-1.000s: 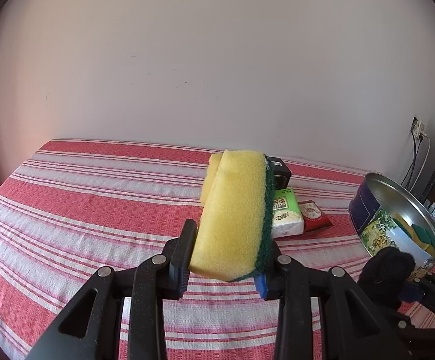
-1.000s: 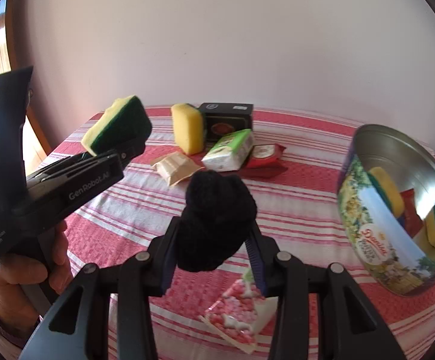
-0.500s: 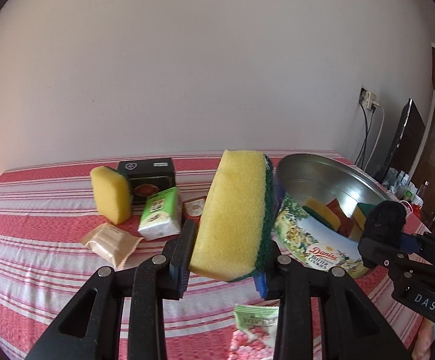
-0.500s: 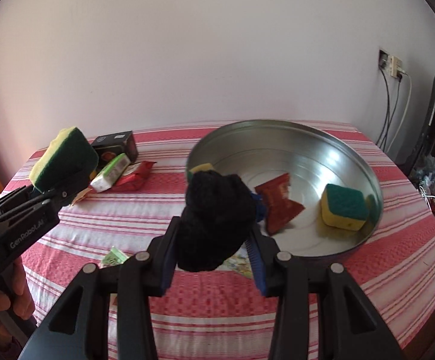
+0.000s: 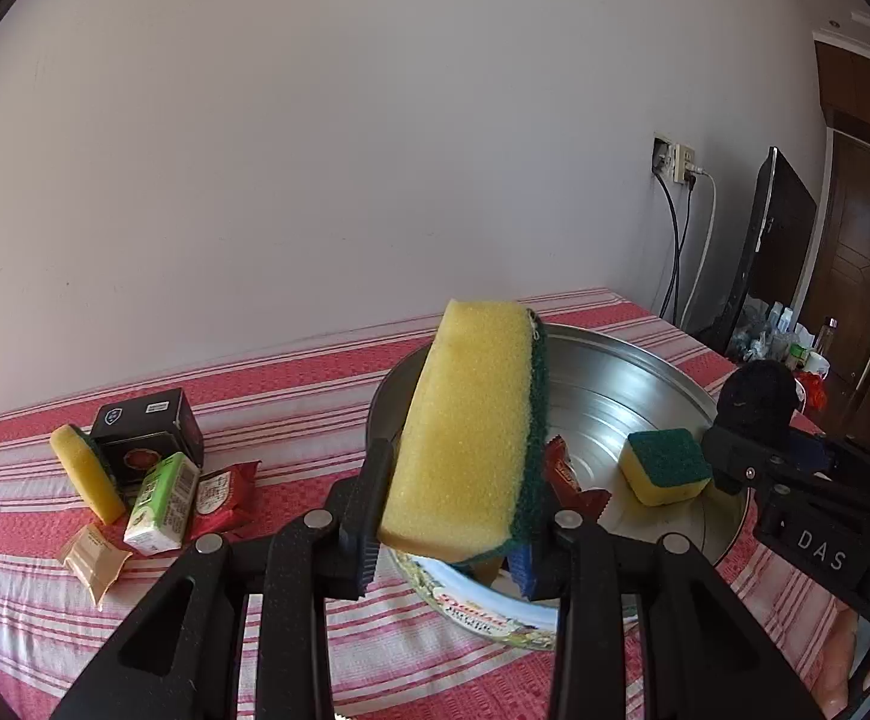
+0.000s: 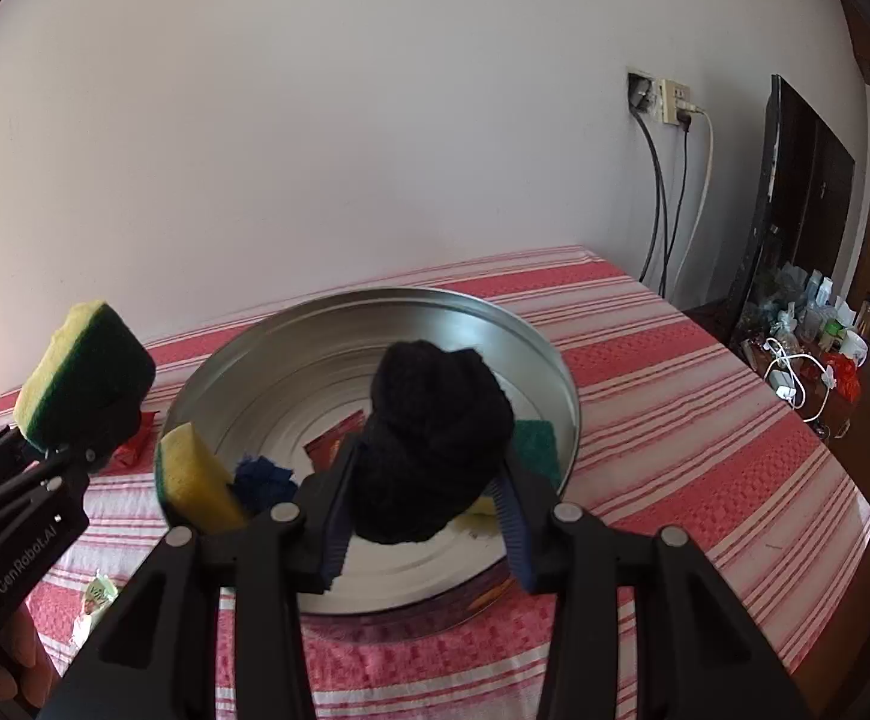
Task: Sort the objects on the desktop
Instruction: 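Carry the held sponge and black cloth over the silver tin with both tools, then open left tool to drop the sponge while right tool drops the black cloth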
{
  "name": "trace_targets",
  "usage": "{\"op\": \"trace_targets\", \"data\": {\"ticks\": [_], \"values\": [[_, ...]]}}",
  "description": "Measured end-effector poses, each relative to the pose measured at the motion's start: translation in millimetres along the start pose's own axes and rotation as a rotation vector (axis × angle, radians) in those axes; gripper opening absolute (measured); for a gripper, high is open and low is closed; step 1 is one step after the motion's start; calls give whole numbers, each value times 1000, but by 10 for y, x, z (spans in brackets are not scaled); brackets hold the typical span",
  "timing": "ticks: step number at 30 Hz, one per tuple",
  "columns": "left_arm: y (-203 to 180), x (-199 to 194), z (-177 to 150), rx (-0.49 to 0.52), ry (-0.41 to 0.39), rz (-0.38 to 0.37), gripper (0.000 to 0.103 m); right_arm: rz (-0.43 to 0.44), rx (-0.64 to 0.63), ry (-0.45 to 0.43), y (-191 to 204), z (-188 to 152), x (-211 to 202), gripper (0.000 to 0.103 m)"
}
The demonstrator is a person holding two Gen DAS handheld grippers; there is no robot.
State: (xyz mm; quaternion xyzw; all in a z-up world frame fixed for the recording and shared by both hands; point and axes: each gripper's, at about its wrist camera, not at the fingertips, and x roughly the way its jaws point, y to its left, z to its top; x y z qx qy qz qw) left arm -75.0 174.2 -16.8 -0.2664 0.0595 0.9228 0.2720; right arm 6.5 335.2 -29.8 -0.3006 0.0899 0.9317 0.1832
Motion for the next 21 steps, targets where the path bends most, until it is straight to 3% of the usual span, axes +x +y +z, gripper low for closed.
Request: {"op": "trace_targets", "data": {"ticks": [10,21], "values": [[-341,467,112,11,64,-5,36,-38,47,40,-233,164,419,42],[-373,812,116,-15,131,39,39,-64,50,74,-245,195,728,44]]}}
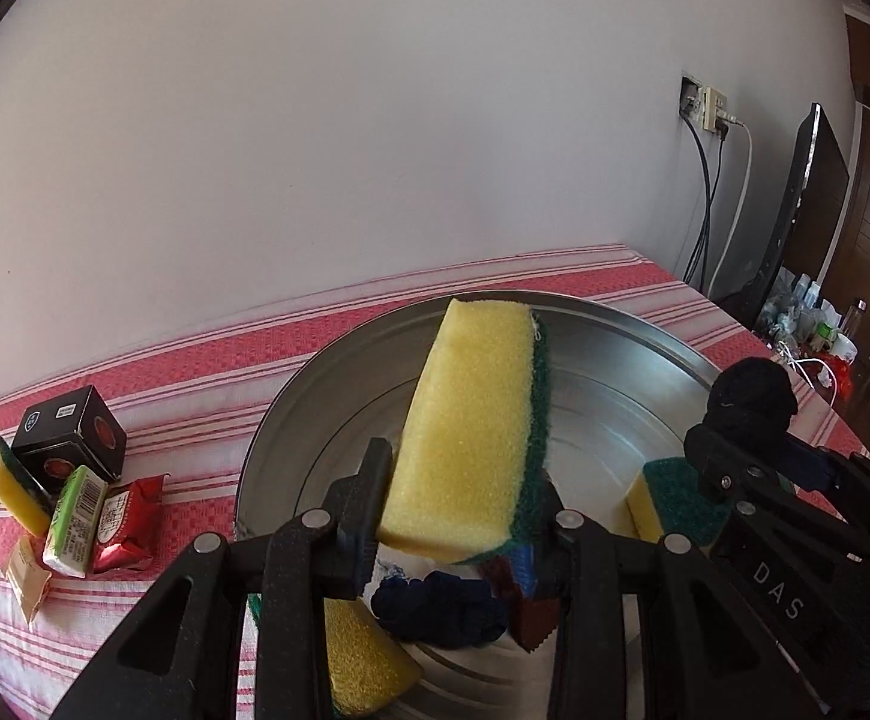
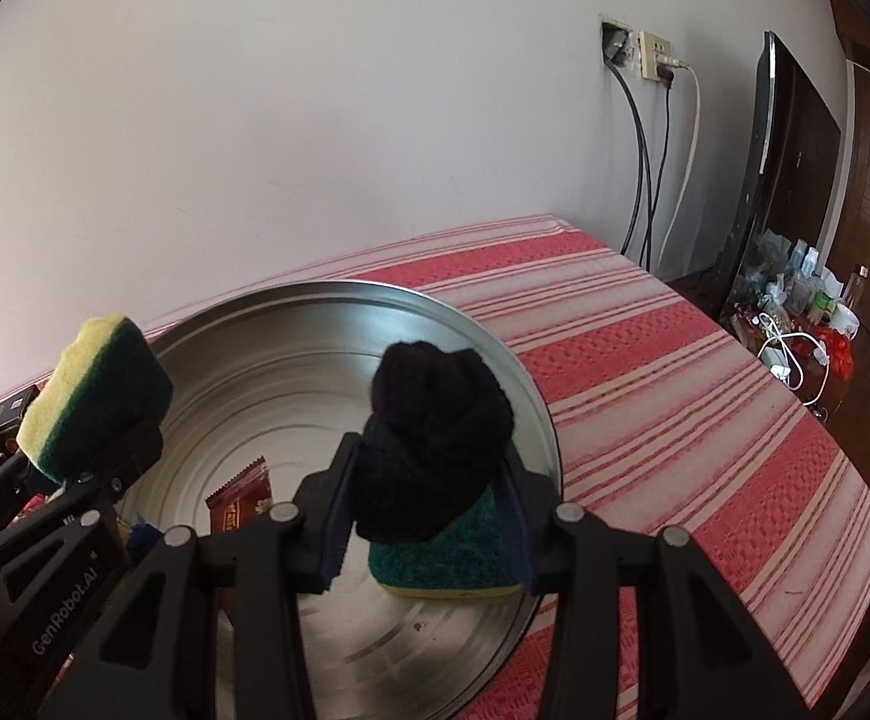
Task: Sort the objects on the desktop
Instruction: 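Open left tool to drop the sponge while right tool drops the black cloth, then withdraw both open tools from the tin toward the remaining items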
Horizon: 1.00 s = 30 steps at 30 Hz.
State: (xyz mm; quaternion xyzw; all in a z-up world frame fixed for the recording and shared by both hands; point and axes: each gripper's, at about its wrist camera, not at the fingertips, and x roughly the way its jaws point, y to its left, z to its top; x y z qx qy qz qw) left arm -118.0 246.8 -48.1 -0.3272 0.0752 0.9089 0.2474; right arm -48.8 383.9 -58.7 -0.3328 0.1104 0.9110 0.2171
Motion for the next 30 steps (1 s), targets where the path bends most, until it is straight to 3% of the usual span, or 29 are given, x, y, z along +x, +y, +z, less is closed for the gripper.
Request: {"op": "trace_targets", "data": {"ticks": [2,5,30], "values": [[-6,39,3,-5,20,-3,65,9,7,-4,-2,1,3,60],[21,15,11,-26,-7,18,81,-28,17,-41,-28,2,-40,64],[134,-246,-68,-11,-68,70,84,-5,88,-112,3,-114,-380,69]]}}
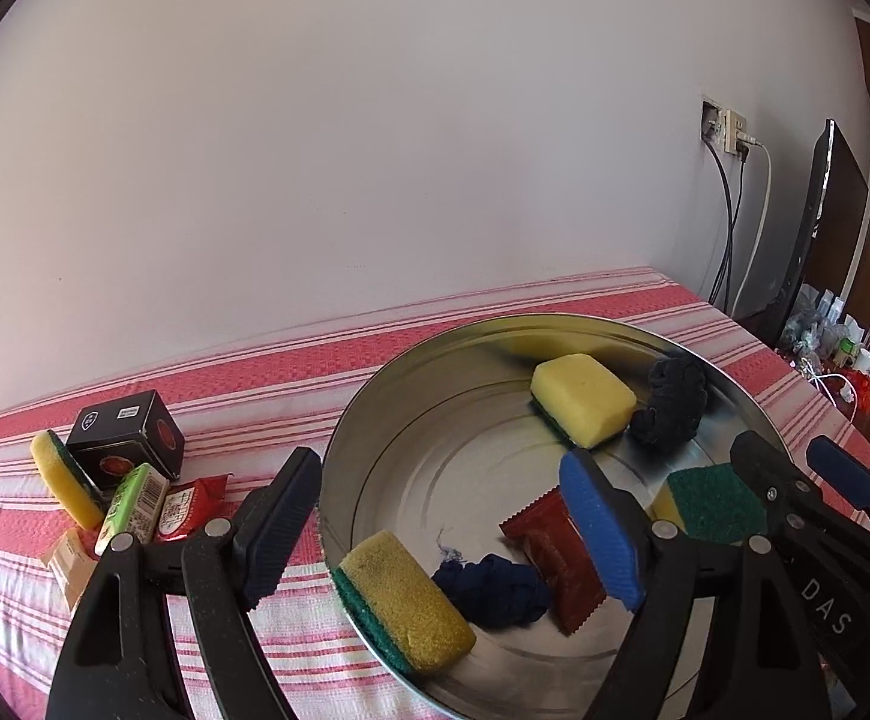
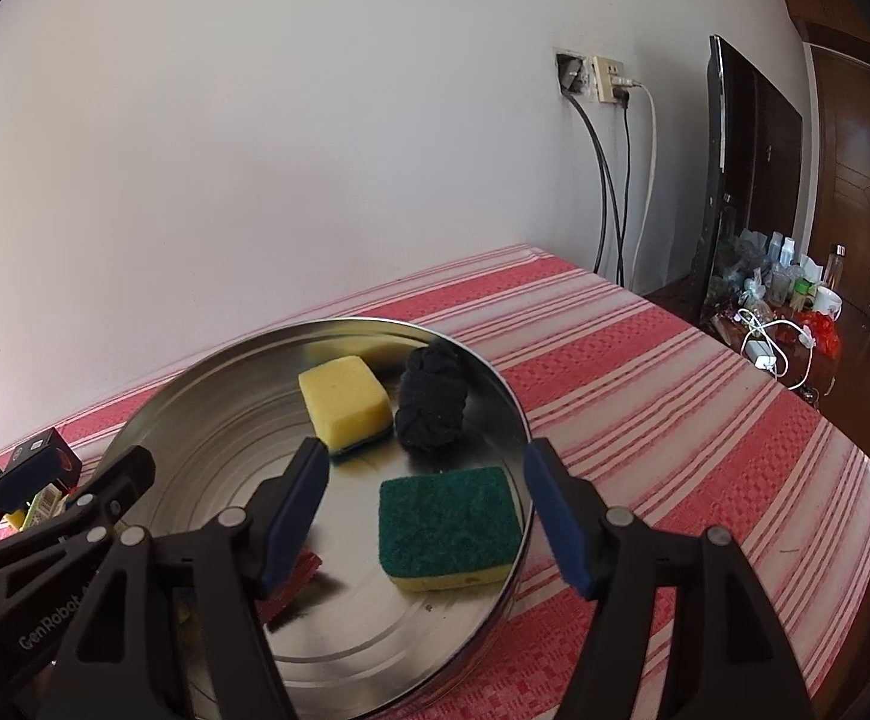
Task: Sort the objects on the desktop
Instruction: 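Withdraw both open tools from the tin toward the remaining items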
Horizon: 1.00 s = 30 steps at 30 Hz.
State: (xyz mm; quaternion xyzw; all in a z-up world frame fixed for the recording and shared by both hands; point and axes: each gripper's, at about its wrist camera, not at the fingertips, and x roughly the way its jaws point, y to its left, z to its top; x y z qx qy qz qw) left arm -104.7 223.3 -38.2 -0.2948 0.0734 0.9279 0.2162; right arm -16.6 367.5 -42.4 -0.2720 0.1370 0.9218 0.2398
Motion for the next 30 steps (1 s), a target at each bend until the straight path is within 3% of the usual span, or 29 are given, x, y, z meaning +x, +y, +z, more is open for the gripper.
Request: {"op": "trace_targets", "data": {"ticks": [12,30], "values": [[278,-212,-217,-22,-7,47,84,46,-49,-17,325,-174,-260,73],[724,-478,-570,-32,24,46,84,113,-90,-2,632,-478,-576,73]]}}
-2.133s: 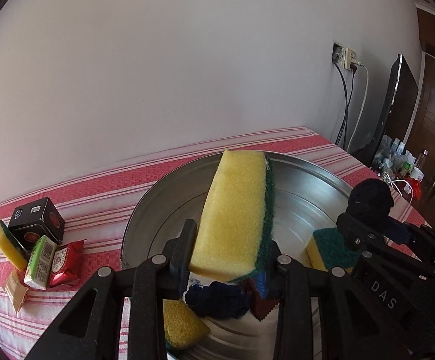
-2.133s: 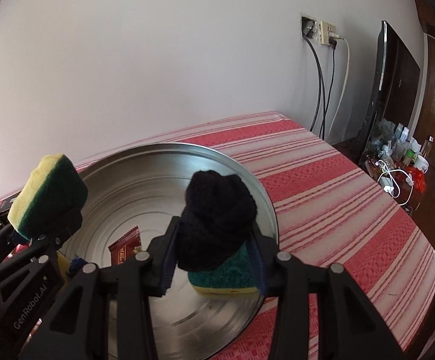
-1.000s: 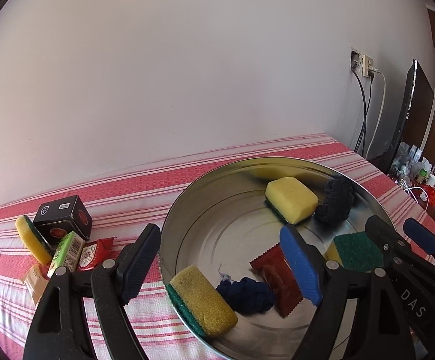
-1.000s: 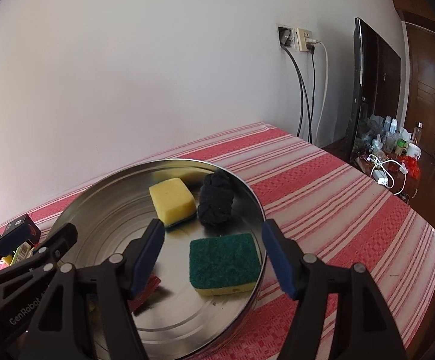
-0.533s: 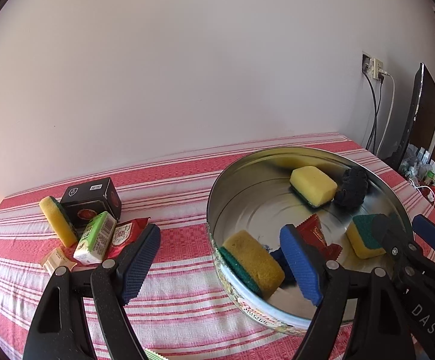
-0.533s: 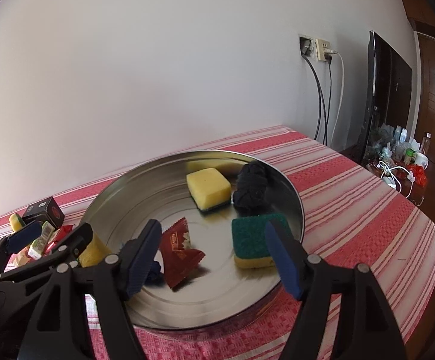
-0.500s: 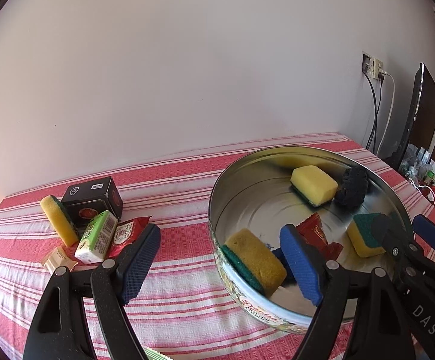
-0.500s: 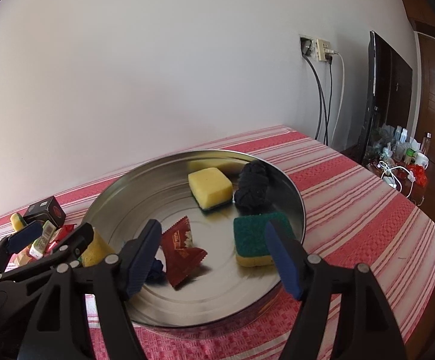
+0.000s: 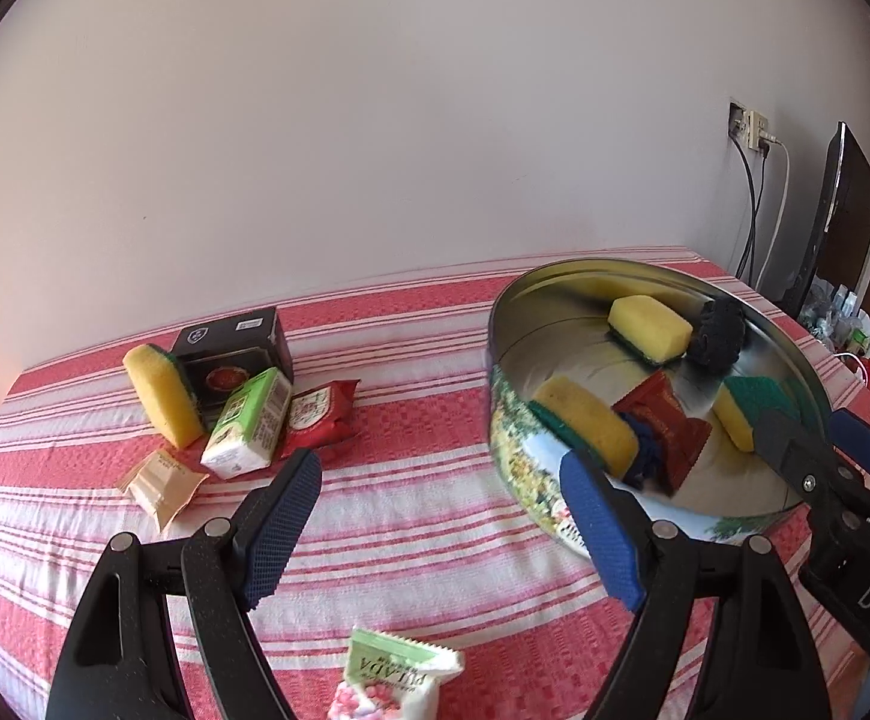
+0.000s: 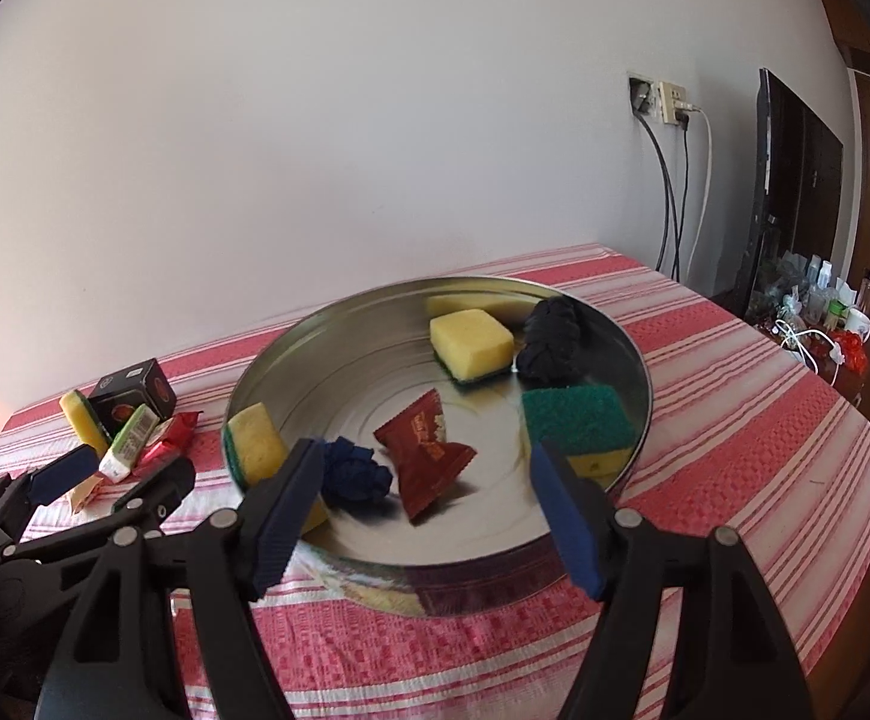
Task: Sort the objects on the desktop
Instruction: 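Withdraw both open tools from the tin toward the remaining items, then grasp the beige wrapped packet with left tool while right tool grasps the white-pink candy packet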
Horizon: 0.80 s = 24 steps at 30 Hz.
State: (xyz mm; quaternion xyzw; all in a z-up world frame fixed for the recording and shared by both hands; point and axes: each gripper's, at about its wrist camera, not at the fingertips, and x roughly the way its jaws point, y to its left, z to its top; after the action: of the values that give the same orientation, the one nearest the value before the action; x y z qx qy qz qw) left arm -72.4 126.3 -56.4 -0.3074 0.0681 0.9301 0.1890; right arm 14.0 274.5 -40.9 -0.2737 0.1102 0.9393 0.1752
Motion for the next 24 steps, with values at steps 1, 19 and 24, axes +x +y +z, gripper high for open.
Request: {"op": "trace_targets", "data": {"ticks": [1,19,24], "values": [[62,-14,-40,-2,4,3,84,11,-6,5,43,-35,-14,73],[1420,14,-448,-169,92,178,84,249,-223,164,1190,-607,-20,73],[1531,121,-407,-126,119,176,84,258,-228,242,1378,-729,125,73]]}}
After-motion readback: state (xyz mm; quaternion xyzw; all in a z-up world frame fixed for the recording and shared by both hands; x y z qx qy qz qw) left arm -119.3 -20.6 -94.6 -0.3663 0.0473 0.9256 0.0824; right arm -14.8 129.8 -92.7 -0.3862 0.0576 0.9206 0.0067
